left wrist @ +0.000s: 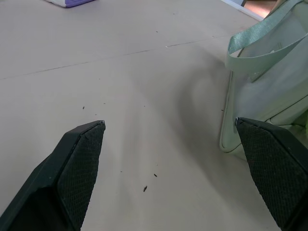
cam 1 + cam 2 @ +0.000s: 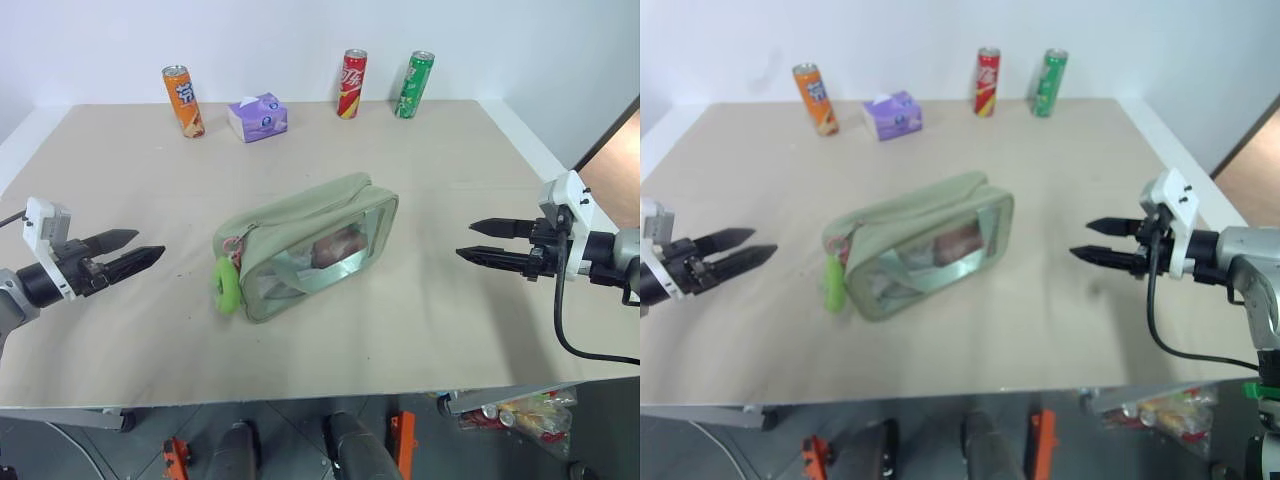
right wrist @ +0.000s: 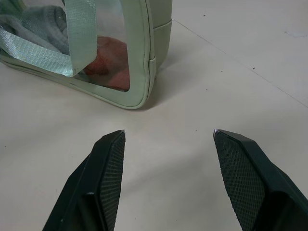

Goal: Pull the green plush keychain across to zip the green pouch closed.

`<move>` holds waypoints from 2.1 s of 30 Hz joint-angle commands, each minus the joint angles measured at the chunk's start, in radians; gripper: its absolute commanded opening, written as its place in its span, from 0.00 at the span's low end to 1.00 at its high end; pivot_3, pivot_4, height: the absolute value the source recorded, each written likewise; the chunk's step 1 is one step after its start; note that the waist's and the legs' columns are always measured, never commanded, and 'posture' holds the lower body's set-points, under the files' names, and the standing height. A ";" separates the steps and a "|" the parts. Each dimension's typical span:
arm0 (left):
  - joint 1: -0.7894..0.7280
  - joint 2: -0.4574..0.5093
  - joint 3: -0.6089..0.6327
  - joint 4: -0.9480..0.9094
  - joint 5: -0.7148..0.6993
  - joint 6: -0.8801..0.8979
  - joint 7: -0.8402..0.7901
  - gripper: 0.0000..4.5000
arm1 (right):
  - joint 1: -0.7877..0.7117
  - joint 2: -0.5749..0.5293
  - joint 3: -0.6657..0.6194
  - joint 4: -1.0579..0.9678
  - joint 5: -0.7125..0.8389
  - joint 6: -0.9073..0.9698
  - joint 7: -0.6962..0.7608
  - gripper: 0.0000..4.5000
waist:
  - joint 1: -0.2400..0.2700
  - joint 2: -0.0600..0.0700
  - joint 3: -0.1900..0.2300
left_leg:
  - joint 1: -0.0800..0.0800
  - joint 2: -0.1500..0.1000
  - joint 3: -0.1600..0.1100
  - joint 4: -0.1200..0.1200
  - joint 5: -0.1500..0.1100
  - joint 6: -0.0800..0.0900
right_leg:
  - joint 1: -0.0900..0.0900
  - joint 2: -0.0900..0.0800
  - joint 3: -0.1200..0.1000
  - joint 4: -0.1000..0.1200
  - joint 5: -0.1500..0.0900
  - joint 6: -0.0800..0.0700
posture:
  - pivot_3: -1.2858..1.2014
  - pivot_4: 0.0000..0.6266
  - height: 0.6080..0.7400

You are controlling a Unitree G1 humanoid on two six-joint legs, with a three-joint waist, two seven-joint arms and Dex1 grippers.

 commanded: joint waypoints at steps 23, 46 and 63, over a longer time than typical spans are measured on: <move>0.005 0.047 0.061 -0.205 -0.121 0.053 -0.074 0.99 | -0.823 0.186 0.501 0.180 -0.171 -0.324 0.443 0.66 | -0.019 0.001 0.001 | 0.000 0.001 0.002 -0.001 -0.003 -0.003 | -0.002 -0.001 -0.001 0.002 -0.002 0.004 | 0.52 0.24 1.00; -0.095 0.129 0.117 -0.459 -0.353 0.140 -0.046 0.99 | -0.928 0.309 0.751 0.439 -0.185 -0.521 0.443 0.66 | -0.018 0.000 0.001 | 0.000 0.002 0.000 0.001 -0.003 -0.003 | 0.000 0.000 -0.003 0.003 -0.001 0.004 | 0.52 0.24 1.00; -0.130 0.093 0.019 -0.416 -0.301 0.088 -0.048 1.00 | -0.924 0.329 0.744 0.482 -0.250 -0.549 0.443 0.01 | -0.018 0.000 0.001 | 0.000 0.003 -0.004 0.001 -0.003 -0.003 | 0.000 0.004 -0.004 0.004 -0.002 0.003 | 0.52 0.24 1.00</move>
